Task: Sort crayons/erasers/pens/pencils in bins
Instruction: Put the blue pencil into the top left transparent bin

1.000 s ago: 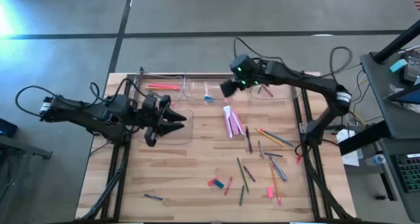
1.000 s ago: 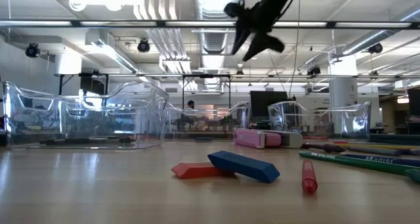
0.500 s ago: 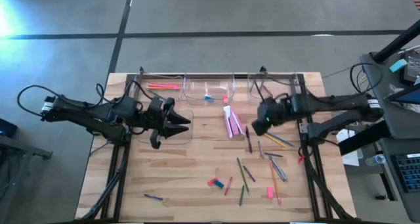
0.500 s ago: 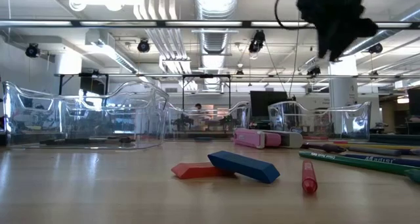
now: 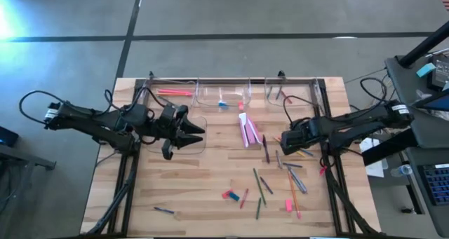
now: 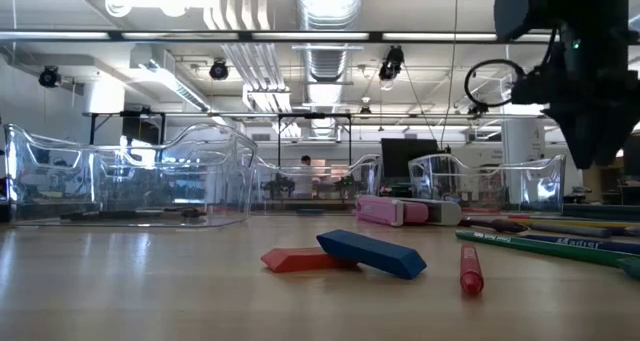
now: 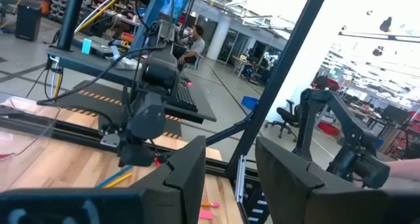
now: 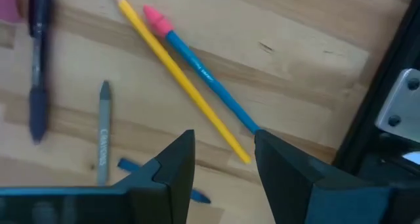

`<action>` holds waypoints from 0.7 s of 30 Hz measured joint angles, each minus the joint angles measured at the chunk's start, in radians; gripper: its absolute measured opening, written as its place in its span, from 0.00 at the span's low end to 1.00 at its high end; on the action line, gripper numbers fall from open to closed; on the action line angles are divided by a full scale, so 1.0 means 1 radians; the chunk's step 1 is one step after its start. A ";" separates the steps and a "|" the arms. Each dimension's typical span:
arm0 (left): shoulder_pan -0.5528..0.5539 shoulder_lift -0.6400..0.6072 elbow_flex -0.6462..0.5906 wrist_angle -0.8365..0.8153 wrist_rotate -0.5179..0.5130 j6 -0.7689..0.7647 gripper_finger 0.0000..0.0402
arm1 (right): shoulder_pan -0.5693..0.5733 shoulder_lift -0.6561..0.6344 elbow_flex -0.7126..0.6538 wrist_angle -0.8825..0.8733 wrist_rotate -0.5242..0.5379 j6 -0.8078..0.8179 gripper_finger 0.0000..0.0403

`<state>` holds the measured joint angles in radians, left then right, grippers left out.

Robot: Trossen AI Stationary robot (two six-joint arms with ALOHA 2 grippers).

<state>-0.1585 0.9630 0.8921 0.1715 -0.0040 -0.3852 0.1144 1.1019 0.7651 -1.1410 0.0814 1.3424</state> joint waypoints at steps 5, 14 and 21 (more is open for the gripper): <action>0.000 0.000 0.000 0.000 0.000 0.000 0.30 | -0.014 0.026 -0.036 0.063 -0.006 -0.054 0.37; 0.000 0.000 -0.002 -0.003 0.000 0.000 0.30 | -0.090 -0.003 -0.151 0.199 -0.064 -0.132 0.37; 0.000 0.002 -0.006 0.000 0.000 0.000 0.30 | -0.143 -0.002 -0.176 0.209 -0.064 -0.215 0.37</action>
<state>-0.1585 0.9654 0.8862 0.1714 -0.0038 -0.3855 -0.0288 1.1004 0.5893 -0.9325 0.0174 1.1270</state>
